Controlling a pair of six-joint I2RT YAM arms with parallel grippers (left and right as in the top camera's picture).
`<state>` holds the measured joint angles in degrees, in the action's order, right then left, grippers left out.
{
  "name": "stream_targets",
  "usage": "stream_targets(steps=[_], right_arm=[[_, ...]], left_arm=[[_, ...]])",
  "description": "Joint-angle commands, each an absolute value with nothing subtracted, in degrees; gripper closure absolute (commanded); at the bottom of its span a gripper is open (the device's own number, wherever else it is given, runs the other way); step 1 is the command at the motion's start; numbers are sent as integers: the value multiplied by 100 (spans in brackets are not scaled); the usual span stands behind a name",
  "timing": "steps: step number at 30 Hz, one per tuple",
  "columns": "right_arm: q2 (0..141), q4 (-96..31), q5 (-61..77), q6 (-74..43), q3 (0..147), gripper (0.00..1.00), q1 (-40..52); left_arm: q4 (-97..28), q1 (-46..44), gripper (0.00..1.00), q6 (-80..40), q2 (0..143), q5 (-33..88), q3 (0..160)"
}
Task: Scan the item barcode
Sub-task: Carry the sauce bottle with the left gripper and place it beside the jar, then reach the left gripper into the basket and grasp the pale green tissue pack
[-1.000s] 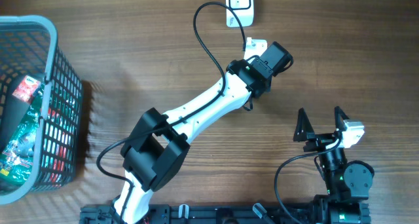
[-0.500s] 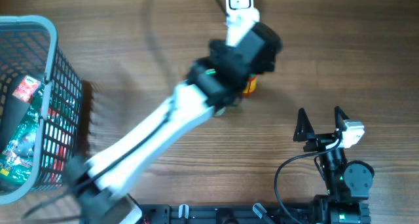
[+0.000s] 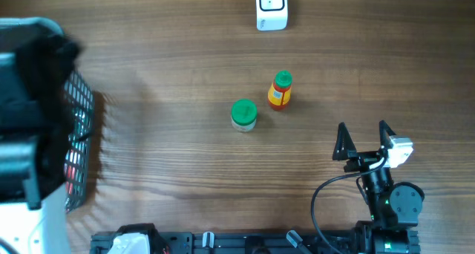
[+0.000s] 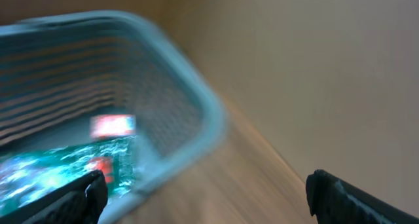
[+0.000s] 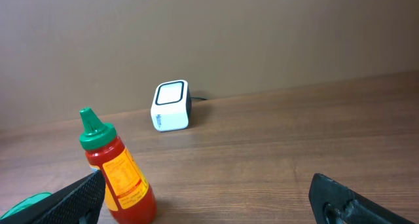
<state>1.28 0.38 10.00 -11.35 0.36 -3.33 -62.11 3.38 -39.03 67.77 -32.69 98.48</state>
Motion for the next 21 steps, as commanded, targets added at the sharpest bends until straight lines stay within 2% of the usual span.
stream_targets(steps=[1, 3, 8, 16, 21], right_arm=[[134, 58, 897, -1203, 30, 0, -373], [134, 58, 897, -1203, 30, 0, -373], [134, 58, 897, -1203, 30, 0, -373], [134, 58, 897, -1203, 30, 0, -373], [134, 58, 897, -1203, 30, 0, -373]], left_arm=[[-6816, 1999, 0, -5321, 6814, -2300, 9848], [-7107, 3030, 0, -5601, 7046, -1614, 9848], [-7456, 4425, 0, -5575, 7876, -491, 9848], [-7918, 4689, 0, -5666, 9636, -180, 9845], [-7953, 4689, 0, -7356, 10232, -178, 9548]])
